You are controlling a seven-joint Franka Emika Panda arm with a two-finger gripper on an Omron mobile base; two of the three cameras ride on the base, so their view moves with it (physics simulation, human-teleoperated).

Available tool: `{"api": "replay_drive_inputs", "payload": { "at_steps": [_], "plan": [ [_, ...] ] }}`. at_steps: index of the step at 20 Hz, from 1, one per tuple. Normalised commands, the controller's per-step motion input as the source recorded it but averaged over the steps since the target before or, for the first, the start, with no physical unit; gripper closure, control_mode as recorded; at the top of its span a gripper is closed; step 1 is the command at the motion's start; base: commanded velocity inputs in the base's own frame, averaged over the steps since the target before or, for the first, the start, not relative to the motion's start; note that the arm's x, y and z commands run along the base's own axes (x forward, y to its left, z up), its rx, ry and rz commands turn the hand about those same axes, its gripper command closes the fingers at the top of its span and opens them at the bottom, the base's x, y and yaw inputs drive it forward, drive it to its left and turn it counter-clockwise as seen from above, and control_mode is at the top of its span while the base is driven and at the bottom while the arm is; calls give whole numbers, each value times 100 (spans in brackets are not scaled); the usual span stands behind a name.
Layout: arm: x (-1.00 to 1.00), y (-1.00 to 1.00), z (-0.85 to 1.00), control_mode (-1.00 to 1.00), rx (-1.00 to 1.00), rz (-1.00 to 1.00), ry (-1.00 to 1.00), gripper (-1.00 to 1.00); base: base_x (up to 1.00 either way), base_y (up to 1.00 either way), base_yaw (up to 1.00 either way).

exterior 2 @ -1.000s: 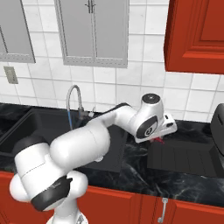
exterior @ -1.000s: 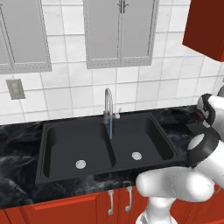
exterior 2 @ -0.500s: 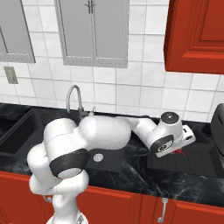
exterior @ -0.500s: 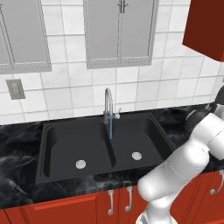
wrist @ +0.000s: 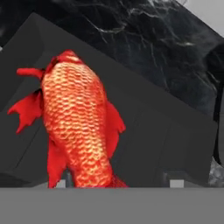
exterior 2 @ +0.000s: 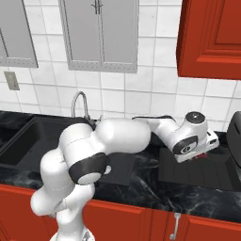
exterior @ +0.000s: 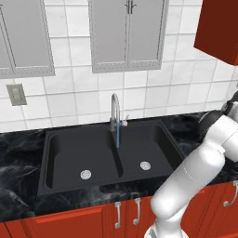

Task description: Take the fish out of the fridge, briefly rinse it in the sink, and place it on the tray next to the sink.

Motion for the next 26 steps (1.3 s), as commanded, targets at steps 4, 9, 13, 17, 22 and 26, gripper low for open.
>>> {"api": "replay_drive_inputs", "payload": {
  "at_steps": [4, 9, 13, 17, 22, 26],
  "plan": [
    [-43, 0, 65, -100, 0, 0, -13, -100, 0, 0, 0],
    [-54, 18, 41, -100, -2, 1, -9, -100, 0, 0, 0],
    [-51, 54, 9, -100, -6, 9, -3, -100, 0, 0, 0],
    [-61, 100, 2, -100, -19, 11, -9, -100, 0, 0, 0],
    [-2, 100, -7, -100, -21, 4, -24, -100, 0, 0, 0],
    [29, 100, -36, -100, -16, 1, -25, -100, 0, 0, 0]
  ]
}}
